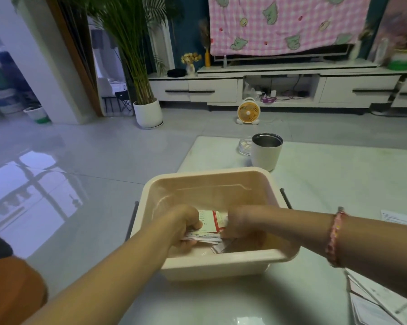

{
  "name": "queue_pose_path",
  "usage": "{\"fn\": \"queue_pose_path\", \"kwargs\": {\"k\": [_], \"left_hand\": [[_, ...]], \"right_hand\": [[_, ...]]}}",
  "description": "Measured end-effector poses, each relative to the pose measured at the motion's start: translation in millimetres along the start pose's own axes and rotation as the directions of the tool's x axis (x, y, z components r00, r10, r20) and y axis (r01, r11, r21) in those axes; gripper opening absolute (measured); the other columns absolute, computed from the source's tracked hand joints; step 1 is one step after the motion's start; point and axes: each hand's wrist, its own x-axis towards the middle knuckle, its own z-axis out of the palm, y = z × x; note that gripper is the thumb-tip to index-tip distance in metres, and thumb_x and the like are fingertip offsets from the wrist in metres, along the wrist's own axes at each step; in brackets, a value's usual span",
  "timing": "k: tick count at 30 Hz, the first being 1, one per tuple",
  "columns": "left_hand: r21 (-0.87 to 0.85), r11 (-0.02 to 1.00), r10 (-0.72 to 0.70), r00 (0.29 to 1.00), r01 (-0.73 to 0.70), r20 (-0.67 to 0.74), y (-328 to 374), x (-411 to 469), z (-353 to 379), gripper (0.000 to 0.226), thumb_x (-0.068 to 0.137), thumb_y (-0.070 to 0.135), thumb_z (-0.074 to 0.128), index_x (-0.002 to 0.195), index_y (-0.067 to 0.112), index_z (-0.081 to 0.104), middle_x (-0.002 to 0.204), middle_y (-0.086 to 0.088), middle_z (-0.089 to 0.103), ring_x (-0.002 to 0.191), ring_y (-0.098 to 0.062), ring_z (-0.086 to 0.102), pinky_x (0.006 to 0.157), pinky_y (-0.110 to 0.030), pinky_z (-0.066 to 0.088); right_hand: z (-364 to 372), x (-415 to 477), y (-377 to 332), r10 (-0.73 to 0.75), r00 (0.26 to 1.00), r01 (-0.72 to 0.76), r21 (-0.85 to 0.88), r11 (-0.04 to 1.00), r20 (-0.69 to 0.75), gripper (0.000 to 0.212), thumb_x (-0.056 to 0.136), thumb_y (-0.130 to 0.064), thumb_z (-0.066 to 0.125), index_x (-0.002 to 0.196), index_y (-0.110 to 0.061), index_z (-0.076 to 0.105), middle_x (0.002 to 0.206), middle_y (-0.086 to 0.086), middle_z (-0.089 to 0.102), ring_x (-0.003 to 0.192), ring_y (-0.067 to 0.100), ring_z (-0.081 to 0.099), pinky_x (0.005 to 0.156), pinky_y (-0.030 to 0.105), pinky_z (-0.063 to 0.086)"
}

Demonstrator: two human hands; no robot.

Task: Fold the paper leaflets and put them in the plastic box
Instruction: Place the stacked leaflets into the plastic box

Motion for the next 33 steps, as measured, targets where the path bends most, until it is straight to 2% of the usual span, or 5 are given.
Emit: {"fn": "queue_pose_path", "kwargs": {"k": [5, 14, 24, 30, 33], "left_hand": [[0.052, 0.994, -0.094, 0.995, 0.095, -0.023, -3.7, 20.4, -5.1, 0.001, 0.089, 0.007, 0.053, 0.089, 0.006, 0.054, 0.087, -0.009, 0.062, 0.078, -0.023, 0.056, 0.036, -0.020, 0.045], [0.116, 0.989, -0.093, 0.996, 0.091, 0.013, 4.6, 20.6, -4.8, 0.010, 0.094, 0.006, 0.050, 0.103, 0.004, 0.050, 0.119, -0.007, 0.056, 0.097, -0.023, 0.052, 0.028, -0.026, 0.044], [0.084, 0.996, -0.013, 0.992, 0.003, 0.122, 9.4, 7.7, 10.2, 0.023, 0.097, 0.008, 0.047, 0.075, 0.004, 0.044, 0.077, -0.007, 0.044, 0.065, -0.014, 0.045, 0.060, -0.022, 0.048], [0.003, 0.999, 0.034, 0.989, -0.035, 0.142, 8.5, 10.1, 10.0, 0.017, 0.091, -0.013, 0.039, 0.090, 0.001, 0.047, 0.100, -0.012, 0.043, 0.097, -0.025, 0.044, 0.038, -0.036, 0.052], [-0.001, 0.998, 0.055, 0.993, -0.056, 0.107, 7.4, 4.3, 10.9, 0.024, 0.090, -0.017, 0.032, 0.100, -0.001, 0.046, 0.090, -0.014, 0.043, 0.100, -0.030, 0.046, 0.069, -0.038, 0.056]], "right_hand": [[2.4, 28.3, -0.5, 0.201, 0.965, -0.227, 0.154, 0.962, 0.166, 0.030, 0.091, -0.030, 0.060, 0.071, -0.010, 0.052, 0.032, 0.000, 0.051, 0.025, 0.011, 0.049, 0.029, 0.016, 0.039], [-6.3, 28.7, -2.6, 0.205, 0.955, -0.243, 0.167, 0.956, 0.216, 0.026, 0.091, -0.007, 0.053, 0.065, -0.009, 0.050, 0.059, 0.005, 0.049, 0.054, 0.015, 0.043, 0.059, 0.022, 0.039], [-43.2, -41.0, -4.4, 0.027, 0.883, 0.016, 0.087, 0.996, -0.468, 0.021, 0.083, -0.003, 0.054, 0.064, -0.008, 0.048, 0.060, 0.007, 0.054, 0.050, 0.017, 0.054, 0.051, 0.028, 0.049], [-19.0, -5.1, -3.7, 0.131, 0.972, -0.070, 0.292, 0.954, -0.195, 0.021, 0.087, 0.002, 0.055, 0.070, -0.007, 0.048, 0.071, 0.005, 0.052, 0.068, 0.017, 0.058, 0.048, 0.017, 0.047], [-9.5, 13.7, -7.8, 0.180, 0.984, -0.169, 0.329, 0.929, -0.001, 0.023, 0.091, 0.001, 0.049, 0.069, -0.005, 0.046, 0.069, 0.007, 0.049, 0.071, 0.019, 0.056, 0.047, 0.021, 0.047]]}}
